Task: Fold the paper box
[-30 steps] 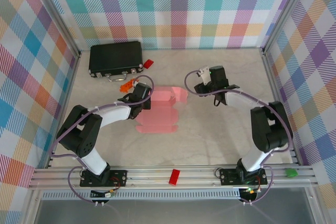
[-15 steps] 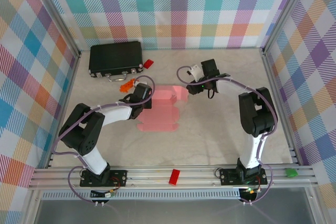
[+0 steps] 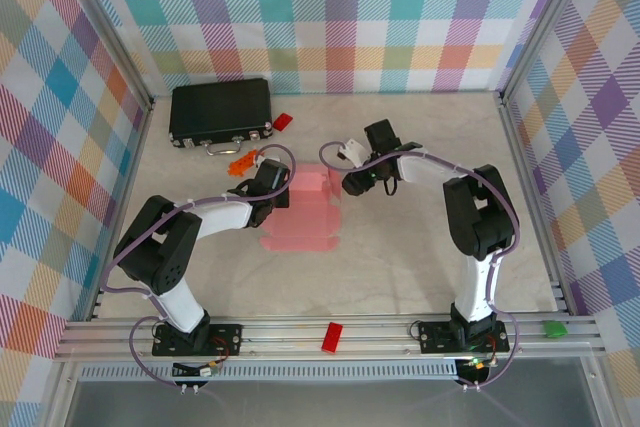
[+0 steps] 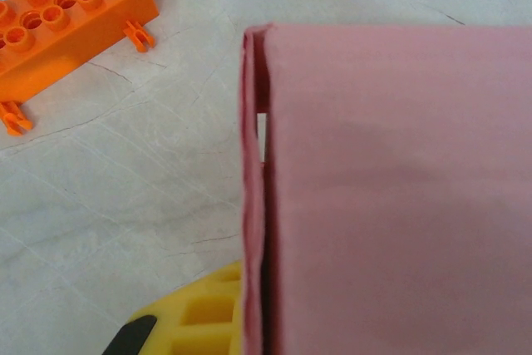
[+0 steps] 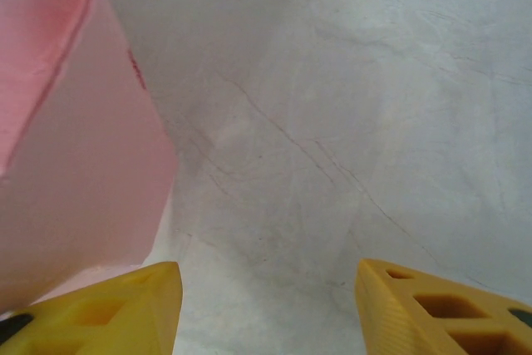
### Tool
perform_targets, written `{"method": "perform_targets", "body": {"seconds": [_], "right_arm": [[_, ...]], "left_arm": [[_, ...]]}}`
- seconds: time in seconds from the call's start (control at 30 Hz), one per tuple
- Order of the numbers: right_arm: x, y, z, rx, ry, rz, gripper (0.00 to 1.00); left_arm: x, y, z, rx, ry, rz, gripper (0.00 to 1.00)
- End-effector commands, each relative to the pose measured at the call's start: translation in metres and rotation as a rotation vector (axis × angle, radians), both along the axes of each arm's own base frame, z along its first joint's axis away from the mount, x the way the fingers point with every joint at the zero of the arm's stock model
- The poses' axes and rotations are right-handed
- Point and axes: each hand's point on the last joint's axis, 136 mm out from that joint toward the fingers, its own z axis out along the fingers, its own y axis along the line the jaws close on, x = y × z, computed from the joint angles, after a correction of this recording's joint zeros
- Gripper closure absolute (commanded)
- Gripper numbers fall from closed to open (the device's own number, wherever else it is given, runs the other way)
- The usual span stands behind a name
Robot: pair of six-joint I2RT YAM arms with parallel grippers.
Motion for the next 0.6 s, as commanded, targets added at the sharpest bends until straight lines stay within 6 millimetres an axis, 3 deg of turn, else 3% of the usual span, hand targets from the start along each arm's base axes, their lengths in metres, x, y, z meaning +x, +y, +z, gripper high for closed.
{"method": "perform_targets", "body": {"seconds": [0.0, 0.57], "right_arm": [[-0.012, 0.013, 0.005, 0.023, 0.017, 0.074, 0.43], [-0.022, 0.052, 0.013, 0.091, 0.053, 0.120, 0.49]], "left_arm": [[0.000, -0.004, -0.002, 0.001, 0.008, 0.002, 1.00], [-0.003, -0.009, -0.002, -0.025, 0.018, -0.020, 1.00]]}}
